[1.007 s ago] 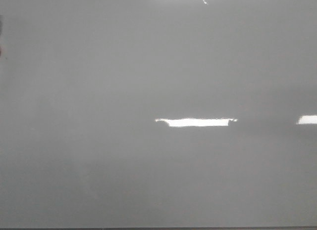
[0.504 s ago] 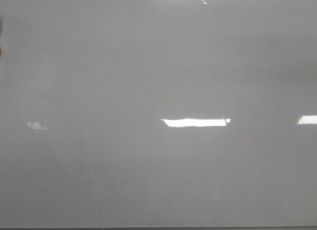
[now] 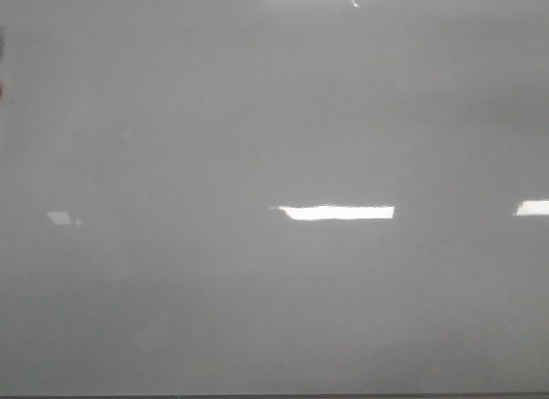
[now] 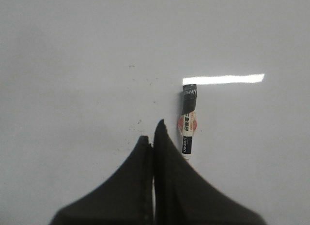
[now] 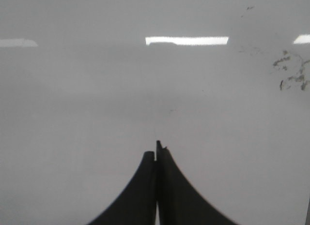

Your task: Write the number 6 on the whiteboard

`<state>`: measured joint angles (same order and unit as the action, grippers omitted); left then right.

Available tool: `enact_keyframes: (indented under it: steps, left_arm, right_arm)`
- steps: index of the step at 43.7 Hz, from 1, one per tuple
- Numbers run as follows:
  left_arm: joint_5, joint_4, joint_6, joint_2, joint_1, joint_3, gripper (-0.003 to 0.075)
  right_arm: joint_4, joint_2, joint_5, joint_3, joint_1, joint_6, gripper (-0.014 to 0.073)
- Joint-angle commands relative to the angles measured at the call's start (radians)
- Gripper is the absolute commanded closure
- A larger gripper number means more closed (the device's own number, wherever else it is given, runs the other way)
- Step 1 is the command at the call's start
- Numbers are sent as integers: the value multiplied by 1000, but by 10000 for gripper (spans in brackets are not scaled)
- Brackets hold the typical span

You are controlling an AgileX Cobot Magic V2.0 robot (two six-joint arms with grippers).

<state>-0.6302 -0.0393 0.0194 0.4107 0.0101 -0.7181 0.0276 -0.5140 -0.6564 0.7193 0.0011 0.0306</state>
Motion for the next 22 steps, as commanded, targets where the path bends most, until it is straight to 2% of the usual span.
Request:
enact_keyframes:
  steps: [1, 10, 13, 17, 22]
  left_arm:
    - [85, 6, -13, 27, -7, -8, 741]
    - [70, 7, -13, 56, -7, 12, 736]
    - [64, 7, -13, 68, -7, 12, 684]
    - [63, 7, -13, 85, -7, 12, 532]
    - [63, 7, -13, 110, -7, 12, 294]
  right_arm:
    - [2, -53, 67, 32, -5, 2, 660]
    - [2, -121, 63, 32, -5, -5, 656]
    - [2, -131, 65, 32, -5, -7, 620]
    - [2, -139, 65, 32, -5, -31, 487]
    - [2, -140, 66, 32, -5, -31, 173]
